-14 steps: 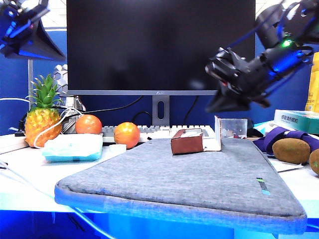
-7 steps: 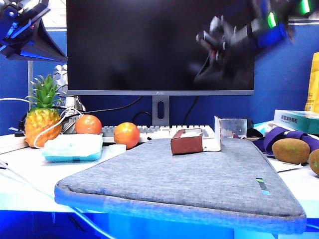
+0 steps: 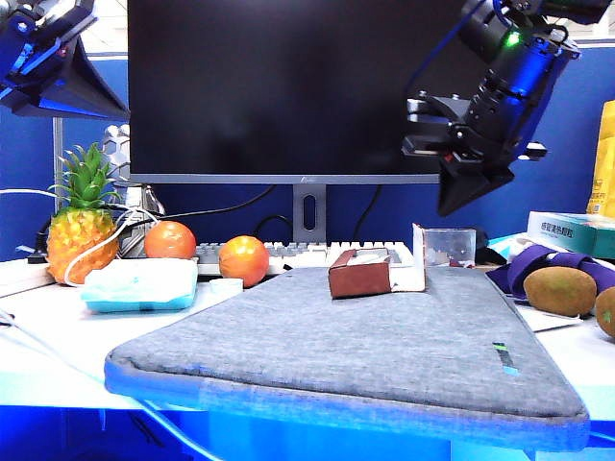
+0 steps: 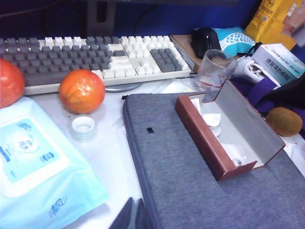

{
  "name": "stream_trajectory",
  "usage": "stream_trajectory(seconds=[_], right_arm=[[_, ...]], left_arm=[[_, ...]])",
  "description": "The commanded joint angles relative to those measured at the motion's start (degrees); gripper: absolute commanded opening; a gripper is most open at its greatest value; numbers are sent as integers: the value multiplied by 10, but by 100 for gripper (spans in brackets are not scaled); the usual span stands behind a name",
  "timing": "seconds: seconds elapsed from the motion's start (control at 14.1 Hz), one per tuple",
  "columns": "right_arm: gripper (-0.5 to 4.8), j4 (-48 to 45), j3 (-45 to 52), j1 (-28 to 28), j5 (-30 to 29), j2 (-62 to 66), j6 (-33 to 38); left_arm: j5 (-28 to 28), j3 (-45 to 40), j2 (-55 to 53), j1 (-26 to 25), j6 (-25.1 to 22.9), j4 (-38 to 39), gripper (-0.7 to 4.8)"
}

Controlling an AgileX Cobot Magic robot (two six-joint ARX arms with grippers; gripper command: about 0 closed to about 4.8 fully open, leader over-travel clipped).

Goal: Close the glasses case.

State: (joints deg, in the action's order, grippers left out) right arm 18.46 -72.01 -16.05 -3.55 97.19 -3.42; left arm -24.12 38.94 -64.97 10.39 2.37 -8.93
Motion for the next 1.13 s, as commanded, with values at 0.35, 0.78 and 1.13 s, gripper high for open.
stream_trajectory(seconds=[0.35, 0.78, 1.13], right_arm=[[-6, -6, -1, -4, -103, 34, 26], [-6, -111, -1, -17, -301, 59, 138], [-6, -159, -15, -12, -278, 29, 117]], left_arm=[[9, 5, 2, 0, -4, -1, -6], [8, 5, 1, 0, -5, -2, -6], [7, 5, 1, 0, -4, -2, -6]])
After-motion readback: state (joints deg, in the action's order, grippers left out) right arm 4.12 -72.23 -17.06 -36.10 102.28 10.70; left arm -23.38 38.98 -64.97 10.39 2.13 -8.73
